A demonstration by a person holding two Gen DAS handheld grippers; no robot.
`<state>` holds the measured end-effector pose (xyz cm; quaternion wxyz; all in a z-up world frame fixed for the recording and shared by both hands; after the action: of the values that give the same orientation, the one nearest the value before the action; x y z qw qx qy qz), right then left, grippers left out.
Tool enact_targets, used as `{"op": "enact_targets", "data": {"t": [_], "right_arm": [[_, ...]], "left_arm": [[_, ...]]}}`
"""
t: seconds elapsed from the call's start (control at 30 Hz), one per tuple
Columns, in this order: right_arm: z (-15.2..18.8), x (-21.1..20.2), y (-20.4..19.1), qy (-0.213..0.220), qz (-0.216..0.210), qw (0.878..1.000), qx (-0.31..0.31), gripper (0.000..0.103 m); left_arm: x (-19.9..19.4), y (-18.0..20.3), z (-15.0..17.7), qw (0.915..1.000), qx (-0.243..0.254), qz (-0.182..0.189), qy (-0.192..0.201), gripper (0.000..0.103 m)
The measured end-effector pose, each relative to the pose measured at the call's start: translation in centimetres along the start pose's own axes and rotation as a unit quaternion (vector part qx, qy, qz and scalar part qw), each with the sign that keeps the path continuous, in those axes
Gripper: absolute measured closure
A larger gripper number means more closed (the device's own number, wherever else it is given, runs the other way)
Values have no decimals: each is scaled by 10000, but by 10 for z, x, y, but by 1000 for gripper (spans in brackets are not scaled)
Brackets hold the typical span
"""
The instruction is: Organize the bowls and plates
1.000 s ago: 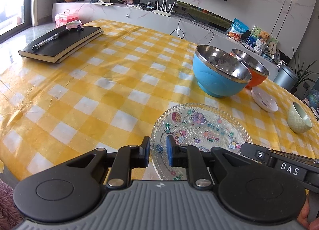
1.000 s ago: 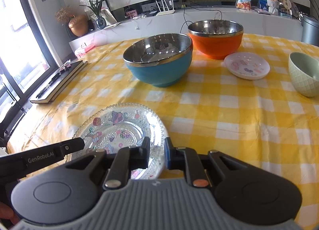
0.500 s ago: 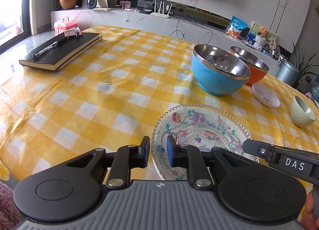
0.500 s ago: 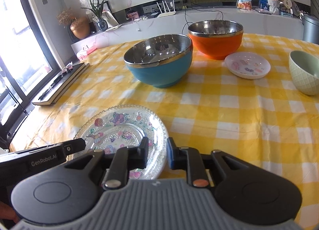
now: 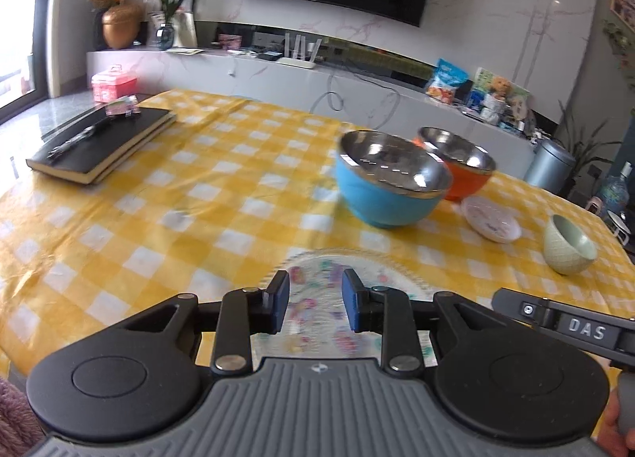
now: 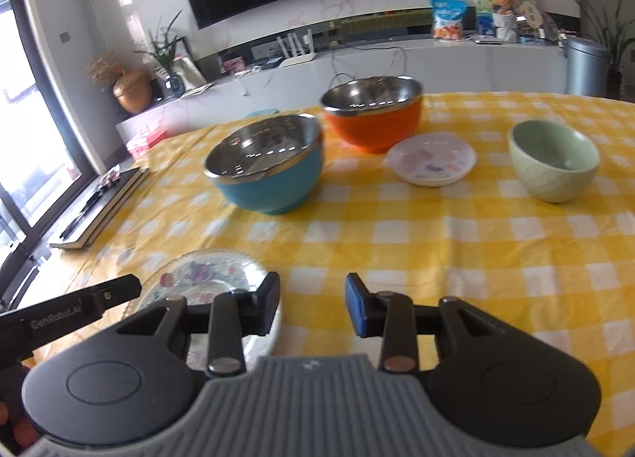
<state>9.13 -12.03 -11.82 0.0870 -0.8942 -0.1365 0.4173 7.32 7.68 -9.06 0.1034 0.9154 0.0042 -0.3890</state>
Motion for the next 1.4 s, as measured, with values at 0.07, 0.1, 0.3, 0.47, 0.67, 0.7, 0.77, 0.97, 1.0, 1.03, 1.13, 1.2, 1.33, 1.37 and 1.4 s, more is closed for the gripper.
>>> {"op": "enact_targets", "data": {"t": [0.07, 0.1, 0.3, 0.47, 0.67, 0.7, 0.77, 0.97, 1.0, 1.03, 1.13, 1.2, 1.33, 1.37, 1.4], "right_arm": [[-1, -4, 11, 40, 113, 9998, 127, 67], [-2, -5, 18, 57, 176, 9996, 203, 67], [-11, -12, 52, 182, 422, 9969, 635, 64], [-21, -14, 78, 376, 647, 9928, 934, 64], [-31, -8, 105, 484, 795, 9872, 1295, 64], [-33, -5, 109, 488, 806, 9866, 1334, 64], [-35, 0, 113, 483, 831, 9859, 1371, 64], [-41, 23, 124, 370, 784, 9840, 1559, 67], [-43, 26, 124, 357, 762, 9841, 1562, 68], [-45, 30, 124, 357, 765, 9843, 1553, 69], [-56, 39, 126, 386, 796, 9842, 1534, 69], [-63, 45, 129, 401, 814, 9835, 1563, 72], [-73, 58, 135, 428, 787, 9828, 1613, 72], [-75, 61, 135, 415, 749, 9828, 1634, 74], [-77, 65, 136, 405, 713, 9828, 1653, 74]], "left_arm": [[2, 17, -1, 9998, 79, 156, -79, 71], [4, 25, -2, 9996, 116, 237, -110, 71], [16, 70, -9, 9968, 226, 722, -275, 71], [29, 99, -17, 9941, 172, 1023, -312, 71], [51, 127, -19, 9921, 263, 1173, -353, 71], [56, 130, -19, 9919, 243, 1194, -366, 71], [65, 134, -20, 9916, 187, 1216, -405, 71], [93, 143, -25, 9909, 4, 1241, -528, 71], [97, 144, -27, 9907, -30, 1250, -542, 71], [101, 145, -28, 9906, -62, 1250, -555, 71], [115, 147, -33, 9905, -150, 1233, -585, 71], [122, 148, -36, 9897, -236, 1281, -593, 71], [135, 147, -47, 9900, -373, 1273, -479, 71], [139, 146, -50, 9900, -415, 1257, -478, 71], [143, 145, -52, 9898, -443, 1255, -505, 71]]}}
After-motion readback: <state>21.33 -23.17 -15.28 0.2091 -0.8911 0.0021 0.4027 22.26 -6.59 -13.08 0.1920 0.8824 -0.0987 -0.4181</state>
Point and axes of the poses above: each gripper's, at about its wrist camera, not at the fingertips, and x roughly the way its jaws point, y to its right, z to its underside, the point moved 6 cm from there along x, roughly the way its jaws point, and after that the axes turned 9 degrees about -y, right-handed, at the moved point
